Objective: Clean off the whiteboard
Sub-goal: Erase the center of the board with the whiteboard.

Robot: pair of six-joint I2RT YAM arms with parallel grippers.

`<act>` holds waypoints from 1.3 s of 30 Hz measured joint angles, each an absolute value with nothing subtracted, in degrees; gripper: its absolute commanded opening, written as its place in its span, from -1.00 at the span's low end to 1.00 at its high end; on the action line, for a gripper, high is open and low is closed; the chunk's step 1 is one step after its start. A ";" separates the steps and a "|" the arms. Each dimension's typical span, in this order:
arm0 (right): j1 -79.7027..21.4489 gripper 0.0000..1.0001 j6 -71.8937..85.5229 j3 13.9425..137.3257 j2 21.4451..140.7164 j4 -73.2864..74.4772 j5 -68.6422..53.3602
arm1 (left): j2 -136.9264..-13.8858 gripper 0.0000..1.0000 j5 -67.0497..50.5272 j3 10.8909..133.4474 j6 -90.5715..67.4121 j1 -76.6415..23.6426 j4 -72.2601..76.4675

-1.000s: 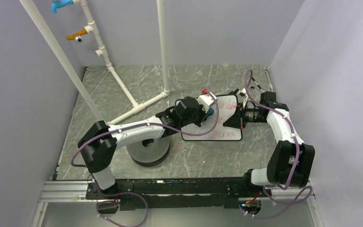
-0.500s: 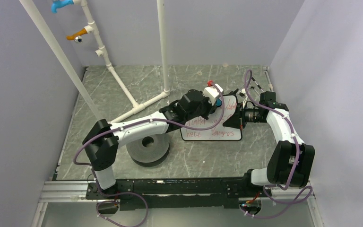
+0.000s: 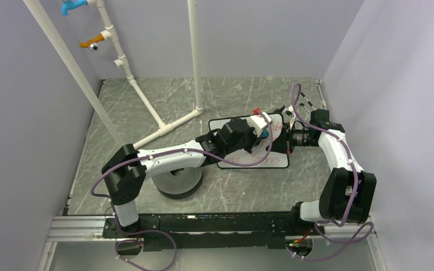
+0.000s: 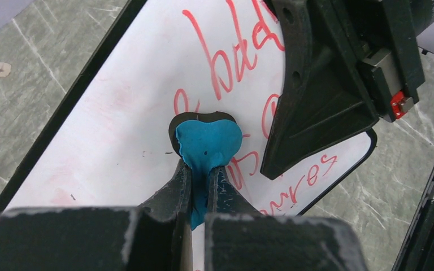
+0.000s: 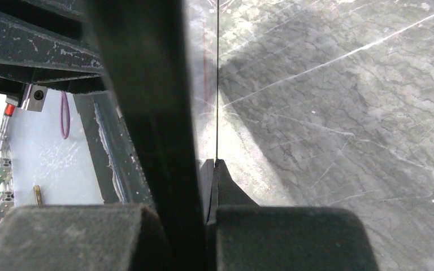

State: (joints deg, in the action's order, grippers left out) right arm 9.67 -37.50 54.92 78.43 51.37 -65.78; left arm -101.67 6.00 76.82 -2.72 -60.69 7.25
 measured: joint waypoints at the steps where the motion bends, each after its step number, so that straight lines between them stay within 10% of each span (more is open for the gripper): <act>1: 9.67 -1.00 -37.50 54.92 78.43 51.37 -65.78 | -101.67 -1.00 6.24 76.82 -2.72 -60.69 7.18; 39: 9.69 -1.00 -37.71 54.92 78.37 51.46 -65.80 | -103.68 -1.00 12.12 81.17 1.30 -63.48 4.03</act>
State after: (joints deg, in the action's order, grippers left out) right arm 9.69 -37.71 54.92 78.37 51.46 -65.80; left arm -103.68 12.12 81.17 1.30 -63.48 4.03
